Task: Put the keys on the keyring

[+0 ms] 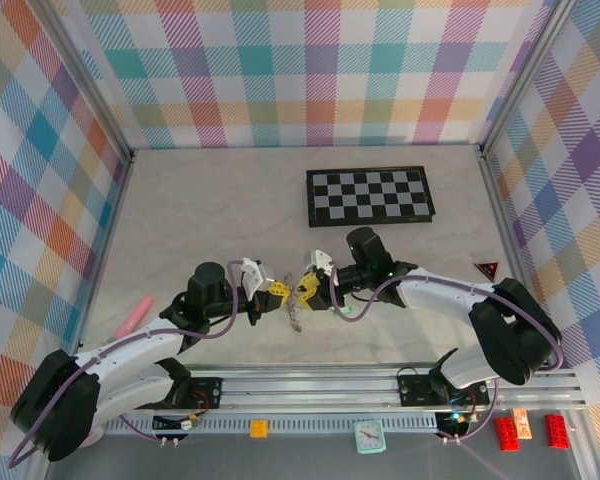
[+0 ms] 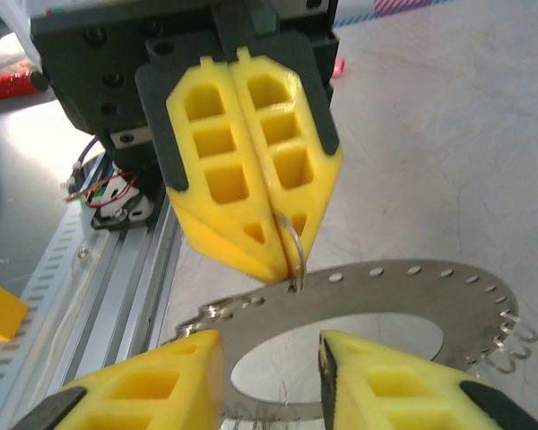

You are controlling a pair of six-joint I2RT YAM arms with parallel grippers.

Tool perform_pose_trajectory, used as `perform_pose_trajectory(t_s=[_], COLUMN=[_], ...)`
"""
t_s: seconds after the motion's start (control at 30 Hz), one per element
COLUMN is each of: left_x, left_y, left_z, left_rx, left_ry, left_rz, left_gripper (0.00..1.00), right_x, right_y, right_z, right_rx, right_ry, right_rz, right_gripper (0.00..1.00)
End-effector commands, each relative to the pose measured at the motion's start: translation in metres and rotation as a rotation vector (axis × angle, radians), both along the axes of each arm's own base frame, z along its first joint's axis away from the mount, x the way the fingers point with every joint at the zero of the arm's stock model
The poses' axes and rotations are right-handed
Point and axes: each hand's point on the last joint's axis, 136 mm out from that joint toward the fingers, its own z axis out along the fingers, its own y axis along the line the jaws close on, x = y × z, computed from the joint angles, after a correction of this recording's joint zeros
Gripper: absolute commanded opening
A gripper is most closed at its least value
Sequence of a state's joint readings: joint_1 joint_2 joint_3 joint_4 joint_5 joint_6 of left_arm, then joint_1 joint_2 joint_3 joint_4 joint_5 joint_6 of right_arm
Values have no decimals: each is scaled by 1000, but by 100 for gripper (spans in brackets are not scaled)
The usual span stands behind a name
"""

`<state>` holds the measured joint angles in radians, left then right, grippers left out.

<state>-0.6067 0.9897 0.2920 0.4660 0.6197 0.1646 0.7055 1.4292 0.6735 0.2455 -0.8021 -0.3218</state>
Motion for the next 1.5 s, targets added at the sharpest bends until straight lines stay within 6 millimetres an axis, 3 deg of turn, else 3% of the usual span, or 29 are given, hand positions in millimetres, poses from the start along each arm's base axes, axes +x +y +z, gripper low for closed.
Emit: perform_pose_trajectory(t_s=[0.0, 0.8, 0.93, 1.1, 1.33, 1.47], left_x=[-6, -12, -9, 1, -4, -5], left_y=[-5, -10, -9, -1, -5, -6], left_z=[17, 18, 18, 13, 2, 7], left_rx=[-62, -66, -61, 19, 128, 123], left_ry=[-67, -93, -93, -79, -60, -79], left_rz=[-45, -88, -69, 18, 12, 7], left_gripper=[0, 0, 0, 24, 25, 23], right_x=[7, -1, -2, -4, -7, -11], right_y=[3, 15, 15, 9, 2, 6], right_z=[16, 30, 31, 30, 31, 34], right_rx=[71, 124, 119, 49, -54, -60], right_ry=[-59, 2, 7, -24, -78, -90], right_rz=[-20, 74, 90, 81, 90, 114], right_gripper=[31, 18, 0, 0, 0, 0])
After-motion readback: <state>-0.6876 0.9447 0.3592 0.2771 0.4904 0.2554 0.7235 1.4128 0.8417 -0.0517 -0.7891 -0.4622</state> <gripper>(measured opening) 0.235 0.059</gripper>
